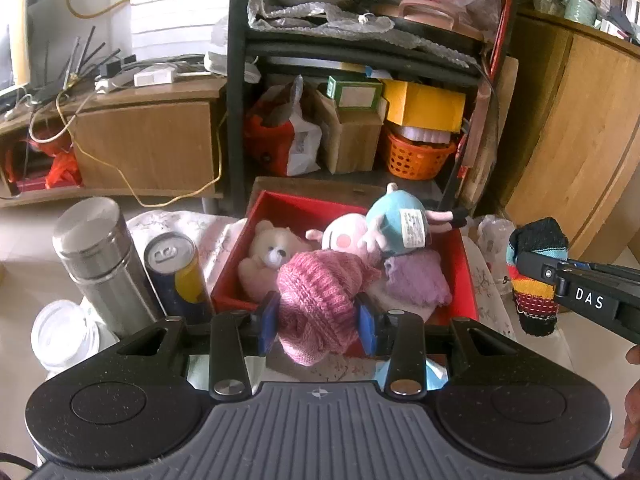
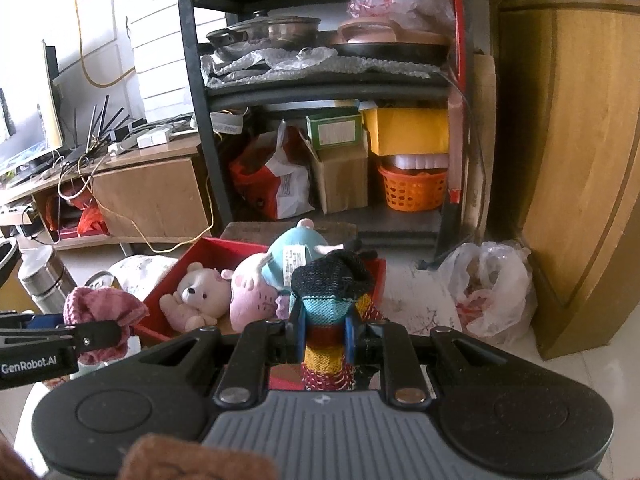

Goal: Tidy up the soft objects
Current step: 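Lift and carry the pink hat with the left tool while the right tool carries the beanie to the box, then open the left tool to drop the hat while the right tool releases the beanie into the box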

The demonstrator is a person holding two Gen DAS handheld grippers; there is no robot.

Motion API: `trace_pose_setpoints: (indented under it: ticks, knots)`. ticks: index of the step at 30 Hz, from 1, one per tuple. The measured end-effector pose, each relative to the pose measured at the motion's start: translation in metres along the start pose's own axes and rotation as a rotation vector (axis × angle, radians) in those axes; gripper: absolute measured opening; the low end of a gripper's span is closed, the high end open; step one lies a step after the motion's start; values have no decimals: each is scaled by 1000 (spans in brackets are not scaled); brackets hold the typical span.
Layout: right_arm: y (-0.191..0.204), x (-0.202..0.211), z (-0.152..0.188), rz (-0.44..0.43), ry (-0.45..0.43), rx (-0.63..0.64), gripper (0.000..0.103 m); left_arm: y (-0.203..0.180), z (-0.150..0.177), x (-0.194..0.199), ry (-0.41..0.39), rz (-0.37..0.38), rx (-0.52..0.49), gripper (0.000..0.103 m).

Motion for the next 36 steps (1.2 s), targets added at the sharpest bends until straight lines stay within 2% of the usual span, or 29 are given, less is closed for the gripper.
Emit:
trace_pose_setpoints:
  ticks: [22,36]
  knots:
    - [0,-42,-42,5,12,0,0,2,-50,-29,-12,-17,39,42]
    - [13,-78,-60,-6,32,31,0,6,-75,-66,20,-41,58,42]
Point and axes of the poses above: each gripper's, at about its wrist camera, not at the fingertips, and x roughly against the way its jaws point, y to its left, z to its underside, the point moved 5 cm from there along -x, roughly the way its jaws point, and after that the axes turned 14 degrees about y, right-handed, at the moved point
